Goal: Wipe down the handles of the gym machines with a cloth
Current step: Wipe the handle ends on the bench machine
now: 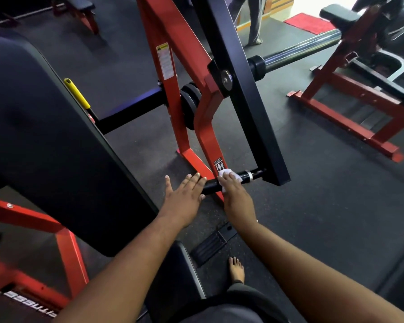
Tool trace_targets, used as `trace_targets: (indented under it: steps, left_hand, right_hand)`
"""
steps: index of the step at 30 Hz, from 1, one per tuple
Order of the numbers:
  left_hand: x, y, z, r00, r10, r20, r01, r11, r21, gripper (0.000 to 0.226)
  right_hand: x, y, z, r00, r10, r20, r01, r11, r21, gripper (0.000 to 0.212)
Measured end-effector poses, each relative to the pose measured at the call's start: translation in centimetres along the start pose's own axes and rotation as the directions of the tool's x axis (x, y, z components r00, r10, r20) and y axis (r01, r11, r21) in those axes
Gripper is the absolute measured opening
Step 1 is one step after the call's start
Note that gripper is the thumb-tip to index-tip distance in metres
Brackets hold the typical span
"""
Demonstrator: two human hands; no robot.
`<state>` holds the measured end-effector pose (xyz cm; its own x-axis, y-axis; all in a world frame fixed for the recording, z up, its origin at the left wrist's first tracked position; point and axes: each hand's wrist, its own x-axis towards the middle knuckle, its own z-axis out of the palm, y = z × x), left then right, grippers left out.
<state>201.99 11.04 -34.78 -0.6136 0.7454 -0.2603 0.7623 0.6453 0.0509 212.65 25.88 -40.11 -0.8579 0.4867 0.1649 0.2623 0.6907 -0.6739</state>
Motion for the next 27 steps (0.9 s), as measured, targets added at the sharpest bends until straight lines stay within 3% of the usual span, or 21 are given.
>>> trace_targets:
  steps: [2, 5, 7, 10, 12, 16, 19, 21, 24, 27]
  left_hand:
    - [0.0, 0.0, 0.0, 1.000, -0.004, -0.004, 0.004, 1.000, -0.001, 0.056]
    - [0.0, -0.3, 0.1, 1.000, 0.006, 0.002, -0.006, 1.000, 0.016, 0.056]
    - [0.1, -0.3, 0.1, 1.000, 0.011, 0.011, -0.012, 1.000, 0.020, 0.057]
    - [0.0, -0.2, 0.1, 1.000, 0.006, 0.012, -0.006, 1.000, 0.011, 0.057]
    - [0.0, -0.2, 0.2, 1.000, -0.001, 0.010, 0.001, 1.000, 0.012, 0.057]
    - [0.0, -0.3, 0.2, 1.000, -0.009, 0.001, 0.009, 0.999, -0.051, 0.062]
    - [-0.7, -1.0, 0.4, 0.999, -0.005, -0.053, 0.002, 0.998, -0.059, 0.062]
    - [-1.3, -1.6, 0.6, 0.997, -0.014, -0.081, 0.010, 0.999, -0.054, 0.059]
    - [-2.0, -2.2, 0.5, 0.997, -0.024, -0.080, 0.020, 0.999, -0.043, 0.057]
    - [-2.5, -2.6, 0.4, 0.996, -0.037, -0.081, 0.034, 0.999, -0.039, 0.056]
  right_hand:
    - [-0.7, -0.4, -0.7, 0.999, -0.008, 0.031, 0.003, 0.991, 0.134, 0.045]
    - [0.6, 0.4, -4.2, 0.986, 0.167, -0.026, -0.151, 0.939, 0.310, 0.035]
    - [2.5, 1.8, -5.8, 0.969, 0.209, -0.128, -0.182, 0.964, 0.194, 0.034]
    - [3.5, 2.2, -4.2, 0.988, 0.152, 0.042, -0.144, 0.979, -0.146, 0.041]
    - [2.4, 0.7, -1.9, 0.985, 0.143, 0.094, -0.124, 0.975, -0.182, 0.051]
    - [-0.4, -3.4, 0.1, 0.995, 0.054, 0.083, -0.061, 0.994, 0.088, 0.053]
    - [-1.7, -3.9, -1.2, 0.995, -0.049, 0.085, 0.014, 0.926, 0.376, 0.053]
    - [-1.2, -2.2, -2.7, 0.999, 0.022, 0.024, -0.030, 0.917, 0.399, 0.051]
    - [1.6, 0.5, -3.7, 0.983, 0.182, -0.026, -0.171, 0.959, 0.227, 0.043]
    - [2.1, 0.0, -1.4, 0.992, 0.104, 0.075, -0.101, 0.994, -0.042, 0.044]
